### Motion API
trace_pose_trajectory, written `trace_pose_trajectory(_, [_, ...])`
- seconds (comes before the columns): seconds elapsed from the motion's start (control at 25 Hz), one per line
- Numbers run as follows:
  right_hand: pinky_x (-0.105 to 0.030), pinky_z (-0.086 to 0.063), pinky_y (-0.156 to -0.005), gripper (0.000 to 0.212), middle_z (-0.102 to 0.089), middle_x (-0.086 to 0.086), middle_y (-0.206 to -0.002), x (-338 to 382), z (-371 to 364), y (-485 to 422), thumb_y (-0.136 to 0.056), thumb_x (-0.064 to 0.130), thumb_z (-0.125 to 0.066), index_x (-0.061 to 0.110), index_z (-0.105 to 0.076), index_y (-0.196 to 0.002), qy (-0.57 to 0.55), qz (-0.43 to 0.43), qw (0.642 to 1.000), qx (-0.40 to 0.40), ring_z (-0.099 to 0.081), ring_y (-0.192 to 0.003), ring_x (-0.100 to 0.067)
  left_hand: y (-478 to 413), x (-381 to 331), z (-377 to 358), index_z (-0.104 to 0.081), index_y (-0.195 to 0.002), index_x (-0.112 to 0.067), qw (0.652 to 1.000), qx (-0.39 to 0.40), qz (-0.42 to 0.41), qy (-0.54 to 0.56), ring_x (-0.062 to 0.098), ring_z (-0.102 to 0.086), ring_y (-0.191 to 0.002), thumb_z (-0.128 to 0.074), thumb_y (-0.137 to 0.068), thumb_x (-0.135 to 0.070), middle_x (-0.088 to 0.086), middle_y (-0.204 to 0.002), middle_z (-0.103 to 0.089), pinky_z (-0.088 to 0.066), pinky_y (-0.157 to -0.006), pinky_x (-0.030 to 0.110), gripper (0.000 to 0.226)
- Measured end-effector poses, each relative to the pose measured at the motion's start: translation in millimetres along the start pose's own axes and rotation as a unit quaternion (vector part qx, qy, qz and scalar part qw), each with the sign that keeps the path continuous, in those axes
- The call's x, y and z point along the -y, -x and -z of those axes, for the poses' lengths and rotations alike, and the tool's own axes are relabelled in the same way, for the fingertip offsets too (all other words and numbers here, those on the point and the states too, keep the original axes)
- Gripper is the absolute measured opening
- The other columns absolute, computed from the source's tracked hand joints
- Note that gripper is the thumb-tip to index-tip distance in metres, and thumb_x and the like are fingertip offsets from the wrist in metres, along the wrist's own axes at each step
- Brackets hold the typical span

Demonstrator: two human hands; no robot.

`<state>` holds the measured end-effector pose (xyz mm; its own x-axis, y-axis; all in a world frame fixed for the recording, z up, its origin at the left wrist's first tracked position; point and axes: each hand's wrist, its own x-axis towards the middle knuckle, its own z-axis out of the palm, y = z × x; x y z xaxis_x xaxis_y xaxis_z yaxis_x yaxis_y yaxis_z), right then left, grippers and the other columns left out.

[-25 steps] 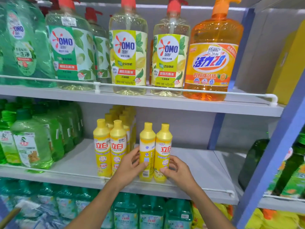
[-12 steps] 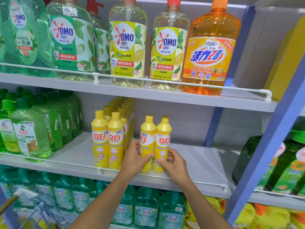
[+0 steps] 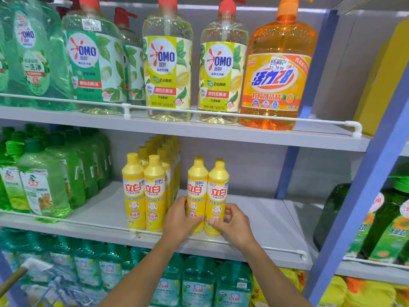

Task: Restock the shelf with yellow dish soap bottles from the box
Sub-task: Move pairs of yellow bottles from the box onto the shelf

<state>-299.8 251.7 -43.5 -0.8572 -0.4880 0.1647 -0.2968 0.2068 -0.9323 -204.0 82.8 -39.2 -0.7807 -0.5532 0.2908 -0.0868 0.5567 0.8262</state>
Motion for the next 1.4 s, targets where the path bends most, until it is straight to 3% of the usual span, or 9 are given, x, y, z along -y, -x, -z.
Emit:
trace_pose_trajectory(0.24, [-0.029,-0.059,-0.09,0.065,-0.072,0.004,-0.116,6,3,-19,-0.069,0.038,-0.093,0.019,-0.061,-0.123,0.097,-0.043,0.993,0.058,-0.07,-0.101,-0.014,-23,7,-8,-0.062,-0.12,-0.019,1.0,0.019,0.02,0.0,0.011,-0.069,-0.097,-0.091,-0.068,-0.032,-0.004,-0.113,-0.073,-0.059,-0.088,0.037,0.06])
trace_pose_trajectory(0.56, [-0.032,-0.06,-0.091,0.065,-0.071,0.002,-0.118,-7,-10,-55,-0.071,0.038,-0.091,0.017,-0.06,-0.124,0.096,-0.051,0.994,0.007,-0.07,-0.103,-0.017,-48,13,-20,-0.06,-0.122,-0.019,0.999,0.025,0.032,-0.03,0.016,-0.069,-0.1,-0.09,-0.068,-0.034,-0.002,-0.117,-0.072,-0.058,-0.091,0.039,0.063])
trace_pose_trajectory(0.68, [-0.026,-0.06,-0.086,0.061,-0.073,0.001,-0.116,-19,-12,-70,-0.071,0.038,-0.091,0.016,-0.063,-0.121,0.089,-0.056,0.994,0.0,-0.071,-0.099,-0.014,-59,14,-32,-0.057,-0.123,-0.02,0.999,0.004,0.042,-0.015,0.016,-0.067,-0.101,-0.088,-0.072,-0.03,-0.002,-0.116,-0.069,-0.057,-0.089,0.034,0.06])
trace_pose_trajectory(0.8, [-0.009,-0.054,-0.065,0.049,-0.076,0.004,-0.1,-30,-13,-86,-0.068,0.03,-0.094,0.02,-0.067,-0.107,0.052,-0.063,0.996,-0.022,-0.071,-0.077,0.002,-75,23,-45,-0.051,-0.116,-0.03,0.998,-0.009,0.055,0.007,0.015,-0.067,-0.101,-0.086,-0.074,-0.034,-0.006,-0.113,-0.067,-0.057,-0.087,0.034,0.055])
trace_pose_trajectory(0.88, [-0.007,-0.05,-0.058,0.042,-0.075,0.009,-0.089,-38,-14,-98,-0.066,0.02,-0.094,0.023,-0.068,-0.099,0.019,-0.06,0.997,-0.038,-0.068,-0.067,0.007,-90,30,-52,-0.052,-0.115,-0.03,0.998,-0.013,0.06,0.015,0.014,-0.066,-0.099,-0.085,-0.075,-0.035,-0.008,-0.11,-0.065,-0.055,-0.084,0.031,0.052])
trace_pose_trajectory(1.04, [-0.022,-0.061,-0.071,0.038,-0.078,0.01,-0.085,-56,-23,-116,-0.067,0.014,-0.092,0.031,-0.069,-0.091,0.002,-0.014,0.997,-0.08,-0.075,-0.08,-0.009,-109,47,-70,-0.058,-0.116,-0.019,0.997,-0.07,0.027,0.003,0.018,-0.063,-0.095,-0.088,-0.072,-0.032,-0.003,-0.107,-0.065,-0.051,-0.08,0.03,0.054])
trace_pose_trajectory(1.16, [-0.024,-0.061,-0.074,0.038,-0.078,0.012,-0.087,-65,-26,-129,-0.067,0.015,-0.093,0.03,-0.069,-0.091,0.0,0.002,0.997,-0.083,-0.075,-0.083,-0.009,-118,58,-79,-0.058,-0.112,-0.015,0.996,-0.085,0.012,-0.012,0.021,-0.061,-0.095,-0.089,-0.069,-0.03,0.003,-0.105,-0.066,-0.047,-0.078,0.029,0.056])
trace_pose_trajectory(1.28, [-0.028,-0.062,-0.076,0.043,-0.078,0.011,-0.088,-68,-29,-140,-0.063,0.032,-0.094,0.024,-0.069,-0.097,0.012,0.007,0.996,-0.086,-0.075,-0.082,-0.006,-128,60,-79,-0.058,-0.109,-0.014,0.995,-0.09,0.015,-0.035,0.024,-0.062,-0.095,-0.091,-0.066,-0.033,0.006,-0.105,-0.067,-0.049,-0.076,0.031,0.058])
trace_pose_trajectory(1.4, [-0.014,-0.057,-0.072,0.048,-0.078,0.009,-0.092,-68,-30,-148,-0.066,0.026,-0.095,0.017,-0.067,-0.104,0.01,0.003,0.996,-0.084,-0.072,-0.078,0.004,-132,59,-77,-0.061,-0.11,-0.019,0.995,-0.087,0.037,0.015,0.019,-0.066,-0.095,-0.091,-0.064,-0.033,0.0,-0.105,-0.07,-0.056,-0.079,0.031,0.057])
